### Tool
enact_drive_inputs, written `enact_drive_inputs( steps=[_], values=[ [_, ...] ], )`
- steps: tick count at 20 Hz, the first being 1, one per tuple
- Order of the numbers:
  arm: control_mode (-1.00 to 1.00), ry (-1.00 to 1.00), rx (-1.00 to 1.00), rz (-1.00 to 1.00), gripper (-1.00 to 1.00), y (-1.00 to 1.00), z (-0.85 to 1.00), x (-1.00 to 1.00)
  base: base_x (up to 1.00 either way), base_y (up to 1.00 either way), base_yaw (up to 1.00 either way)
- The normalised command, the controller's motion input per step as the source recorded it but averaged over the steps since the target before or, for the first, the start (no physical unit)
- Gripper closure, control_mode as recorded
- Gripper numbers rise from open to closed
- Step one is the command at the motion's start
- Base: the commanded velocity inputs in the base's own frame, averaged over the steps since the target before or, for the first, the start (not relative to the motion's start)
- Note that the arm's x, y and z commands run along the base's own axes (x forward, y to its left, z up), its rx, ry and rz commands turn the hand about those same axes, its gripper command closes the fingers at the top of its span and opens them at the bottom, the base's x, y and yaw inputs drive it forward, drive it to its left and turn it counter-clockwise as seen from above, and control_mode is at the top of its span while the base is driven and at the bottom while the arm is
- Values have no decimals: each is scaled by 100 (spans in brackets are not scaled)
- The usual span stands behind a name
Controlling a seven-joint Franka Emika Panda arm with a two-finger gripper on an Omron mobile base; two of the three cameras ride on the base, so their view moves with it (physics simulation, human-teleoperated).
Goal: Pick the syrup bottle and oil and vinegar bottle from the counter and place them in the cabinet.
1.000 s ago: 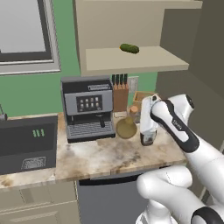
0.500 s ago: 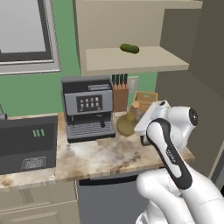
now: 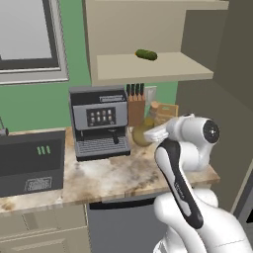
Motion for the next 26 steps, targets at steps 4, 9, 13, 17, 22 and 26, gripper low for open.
enact_drive_inputs(
  steps=[4,9,13,17,22,26],
  values=[
    [-100,22,33,-21,100,0,25,-6,0,0,0],
    [-100,24,29,-18,100,0,15,-17,0,0,0],
    [-100,17,20,-15,100,0,39,-32,0,0,0],
    [-100,2,1,-7,100,0,67,-29,0,0,0],
    [-100,0,-4,-2,100,0,60,-32,0,0,0],
    [-100,0,-12,0,100,-1,47,-44,0,0,0]
  ],
)
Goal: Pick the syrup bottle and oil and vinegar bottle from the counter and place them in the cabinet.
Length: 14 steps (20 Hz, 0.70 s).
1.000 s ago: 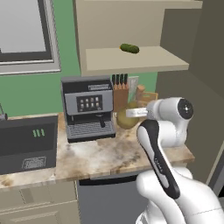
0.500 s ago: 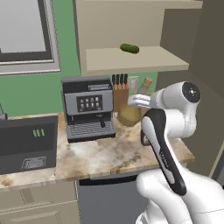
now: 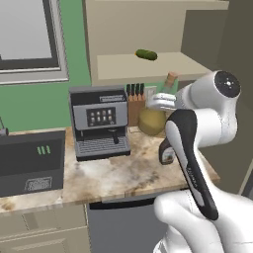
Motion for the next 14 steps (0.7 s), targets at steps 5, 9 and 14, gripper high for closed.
enact_drive_inputs(
  steps=[5,9,14],
  values=[
    [-100,0,-11,0,100,-9,43,-46,0,0,0],
    [-100,-2,-4,0,100,-18,48,-29,0,0,0],
    [-100,-2,-2,0,100,-18,54,-6,0,0,0]
  ],
)
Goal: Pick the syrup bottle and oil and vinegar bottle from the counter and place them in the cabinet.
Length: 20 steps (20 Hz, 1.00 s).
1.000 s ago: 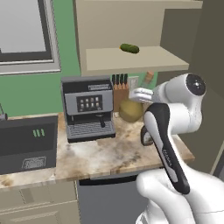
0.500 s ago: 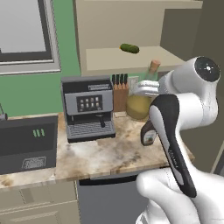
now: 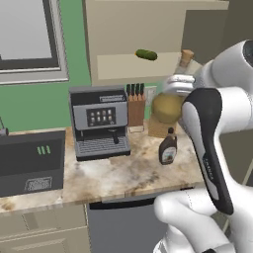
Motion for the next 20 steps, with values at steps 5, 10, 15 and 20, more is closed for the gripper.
enact_drive_inputs(
  steps=[5,10,15,20],
  values=[
    [-100,-5,-2,0,100,-10,46,3,0,0,0],
    [-100,-5,-6,-2,100,0,36,12,0,0,0],
    [-100,-3,-9,-2,100,0,31,18,0,0,0],
    [-100,-1,-4,-2,100,-6,18,32,0,0,0]
  ],
)
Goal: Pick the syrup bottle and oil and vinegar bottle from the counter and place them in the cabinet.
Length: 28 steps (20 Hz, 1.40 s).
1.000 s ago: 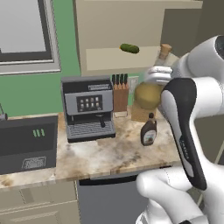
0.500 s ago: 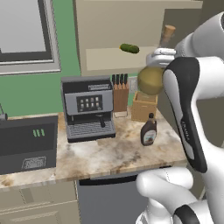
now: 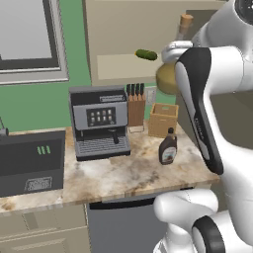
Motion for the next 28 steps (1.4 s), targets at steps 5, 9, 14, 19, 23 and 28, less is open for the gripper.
enact_drive_inputs(
  steps=[5,9,14,19,23,28],
  values=[
    [-100,0,0,0,100,-9,5,47,0,0,0],
    [-100,0,0,0,100,-1,0,56,0,0,0],
    [-100,0,0,0,100,0,0,49,0,0,0],
    [-100,-1,0,0,100,0,0,45,0,0,0],
    [-100,-1,0,0,100,0,0,39,0,0,0],
    [-100,0,0,0,100,0,-2,29,0,0,0]
  ],
)
